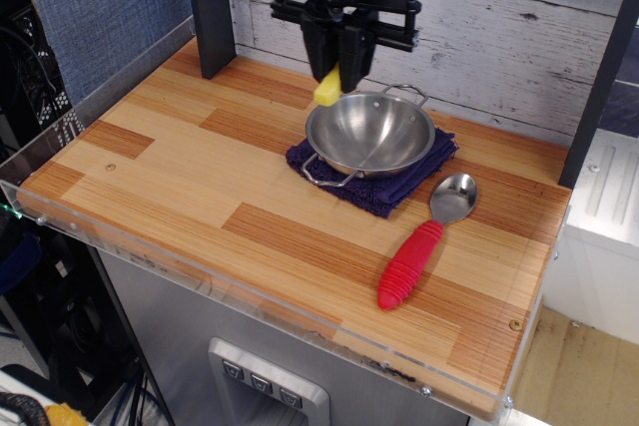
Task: Pick up the yellow stick of butter from the upper left corner of the cutting board and place it into the silver bowl.
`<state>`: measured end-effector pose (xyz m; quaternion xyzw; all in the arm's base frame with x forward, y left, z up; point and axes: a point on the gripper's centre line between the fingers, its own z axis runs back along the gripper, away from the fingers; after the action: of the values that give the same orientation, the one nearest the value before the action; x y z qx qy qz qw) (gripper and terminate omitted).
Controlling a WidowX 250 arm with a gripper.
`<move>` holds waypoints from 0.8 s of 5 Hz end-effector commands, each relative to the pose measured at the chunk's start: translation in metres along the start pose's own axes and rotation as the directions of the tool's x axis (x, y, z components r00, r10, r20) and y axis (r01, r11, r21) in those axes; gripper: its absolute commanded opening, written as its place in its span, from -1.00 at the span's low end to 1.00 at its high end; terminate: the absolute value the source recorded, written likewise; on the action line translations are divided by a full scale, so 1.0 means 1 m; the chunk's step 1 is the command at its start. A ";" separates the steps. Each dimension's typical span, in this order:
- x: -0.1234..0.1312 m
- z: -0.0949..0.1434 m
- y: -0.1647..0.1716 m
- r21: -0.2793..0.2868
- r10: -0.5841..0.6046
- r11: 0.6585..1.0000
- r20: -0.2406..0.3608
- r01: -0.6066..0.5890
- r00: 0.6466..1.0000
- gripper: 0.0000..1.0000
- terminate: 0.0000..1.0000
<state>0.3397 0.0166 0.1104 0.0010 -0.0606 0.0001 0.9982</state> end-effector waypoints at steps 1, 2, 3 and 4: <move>0.004 -0.005 0.003 -0.009 0.023 1.000 0.017 -0.023 1.000 -1.00 -1.00; 0.005 -0.006 -0.003 -0.020 0.008 1.000 0.003 -0.008 1.000 1.00 -1.00; 0.004 -0.005 -0.004 -0.017 0.007 1.000 0.009 -0.007 1.000 1.00 -1.00; 0.007 0.010 -0.004 -0.016 0.012 1.000 0.054 -0.011 0.998 1.00 -1.00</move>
<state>0.3436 0.0146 0.0999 -0.0073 -0.0448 0.0124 0.9989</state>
